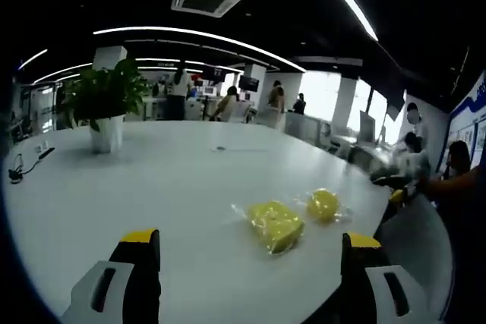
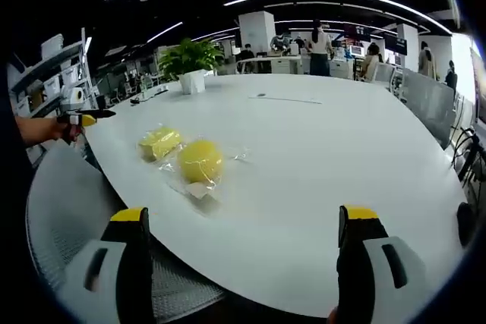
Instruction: Compare the silicone blocks by pressing each to a similar depth, holding the contact briefly, and releasing to observe deformation and rebound differences across the visible hardness samples.
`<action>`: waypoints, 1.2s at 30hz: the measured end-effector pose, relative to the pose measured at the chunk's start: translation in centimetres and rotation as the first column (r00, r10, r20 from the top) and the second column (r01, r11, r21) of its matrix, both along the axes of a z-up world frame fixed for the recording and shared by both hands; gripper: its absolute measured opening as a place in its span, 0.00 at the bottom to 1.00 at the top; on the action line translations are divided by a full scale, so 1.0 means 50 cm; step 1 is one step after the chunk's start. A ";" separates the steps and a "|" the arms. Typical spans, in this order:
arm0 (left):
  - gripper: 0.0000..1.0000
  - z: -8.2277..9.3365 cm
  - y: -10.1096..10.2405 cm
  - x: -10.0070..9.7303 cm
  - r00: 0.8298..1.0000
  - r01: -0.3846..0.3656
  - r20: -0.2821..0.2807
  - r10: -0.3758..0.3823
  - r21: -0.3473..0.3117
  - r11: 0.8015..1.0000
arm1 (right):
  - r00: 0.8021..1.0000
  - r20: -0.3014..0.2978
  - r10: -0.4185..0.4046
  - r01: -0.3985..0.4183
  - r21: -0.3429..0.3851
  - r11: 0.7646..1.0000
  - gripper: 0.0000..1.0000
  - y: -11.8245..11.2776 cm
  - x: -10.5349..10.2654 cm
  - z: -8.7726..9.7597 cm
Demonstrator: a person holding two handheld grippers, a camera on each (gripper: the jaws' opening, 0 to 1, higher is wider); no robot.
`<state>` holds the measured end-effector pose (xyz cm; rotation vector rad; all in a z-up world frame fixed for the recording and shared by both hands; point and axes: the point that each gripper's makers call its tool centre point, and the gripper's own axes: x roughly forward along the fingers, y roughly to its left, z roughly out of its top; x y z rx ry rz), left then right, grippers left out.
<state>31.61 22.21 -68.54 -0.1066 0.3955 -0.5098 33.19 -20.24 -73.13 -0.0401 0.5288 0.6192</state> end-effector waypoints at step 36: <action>1.00 -0.051 -0.022 0.014 0.998 0.035 -0.055 -0.035 -0.013 0.999 | 1.000 0.003 0.031 -0.031 0.030 0.999 0.97 0.013 0.022 0.006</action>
